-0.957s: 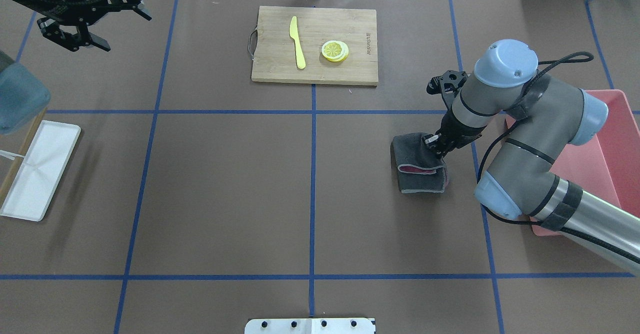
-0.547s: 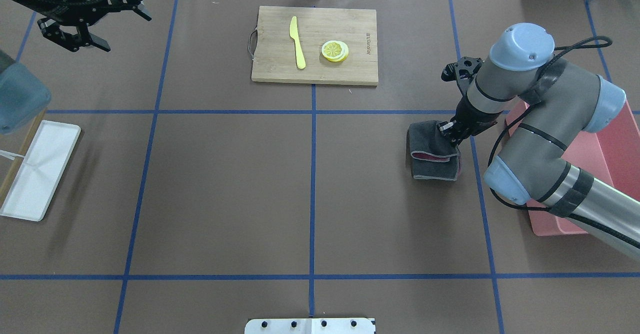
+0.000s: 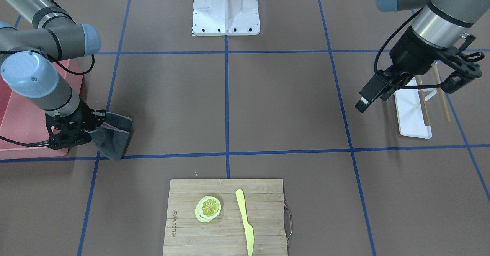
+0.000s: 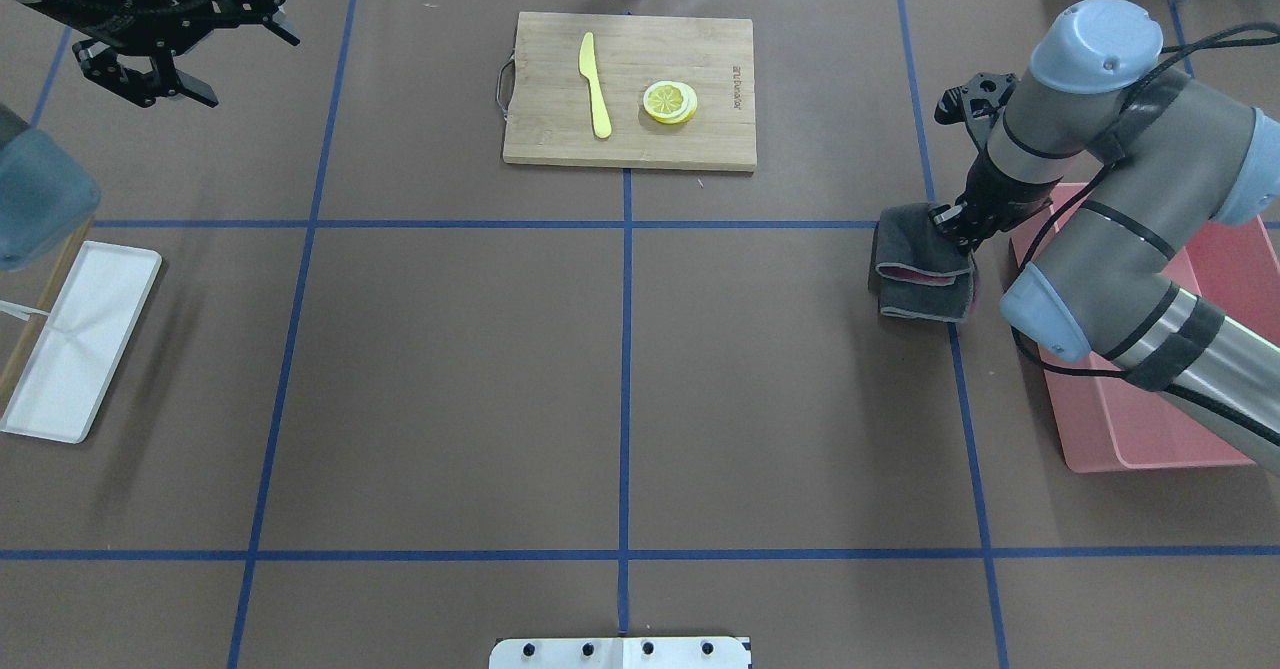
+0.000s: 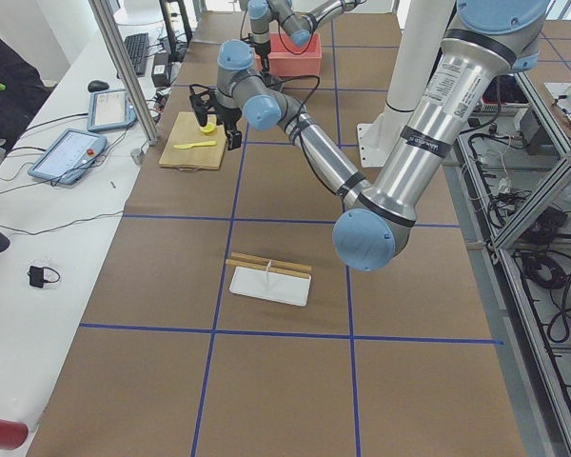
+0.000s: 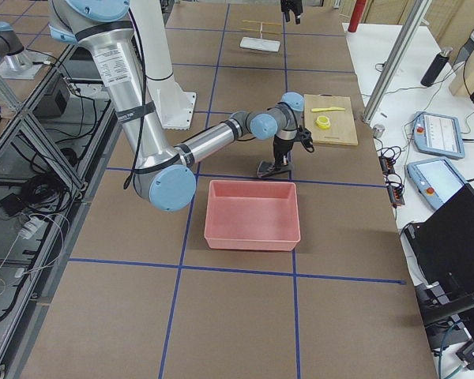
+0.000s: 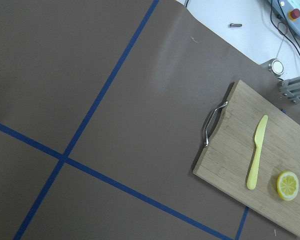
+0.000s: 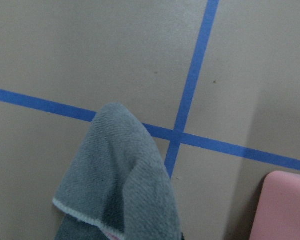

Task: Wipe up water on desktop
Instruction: 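Drag the towel across the table surface with the right gripper toward the pink bin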

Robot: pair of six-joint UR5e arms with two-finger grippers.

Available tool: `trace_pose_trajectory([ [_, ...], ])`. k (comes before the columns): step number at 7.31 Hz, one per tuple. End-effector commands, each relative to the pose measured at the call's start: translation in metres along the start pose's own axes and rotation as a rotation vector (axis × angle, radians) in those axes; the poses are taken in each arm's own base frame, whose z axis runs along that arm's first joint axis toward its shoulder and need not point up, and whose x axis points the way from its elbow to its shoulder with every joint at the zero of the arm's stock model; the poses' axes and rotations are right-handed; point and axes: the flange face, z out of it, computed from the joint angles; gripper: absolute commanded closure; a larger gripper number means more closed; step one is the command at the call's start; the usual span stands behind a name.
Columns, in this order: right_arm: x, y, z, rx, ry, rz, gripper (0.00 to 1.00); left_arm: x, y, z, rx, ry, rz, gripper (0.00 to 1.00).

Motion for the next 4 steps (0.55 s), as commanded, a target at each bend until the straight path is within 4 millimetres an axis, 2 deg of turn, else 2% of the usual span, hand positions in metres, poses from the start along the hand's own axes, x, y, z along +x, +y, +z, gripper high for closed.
trace_pose_trajectory([
  [1,-0.023,0.004,0.005,-0.008,0.016,-0.04,1.0,-0.003,-0.002,0.003,-0.001,-0.006,-0.003,0.02],
  [4,-0.091,0.03,0.016,-0.025,-0.024,-0.112,1.0,-0.005,-0.005,0.004,0.001,-0.013,-0.001,0.02],
])
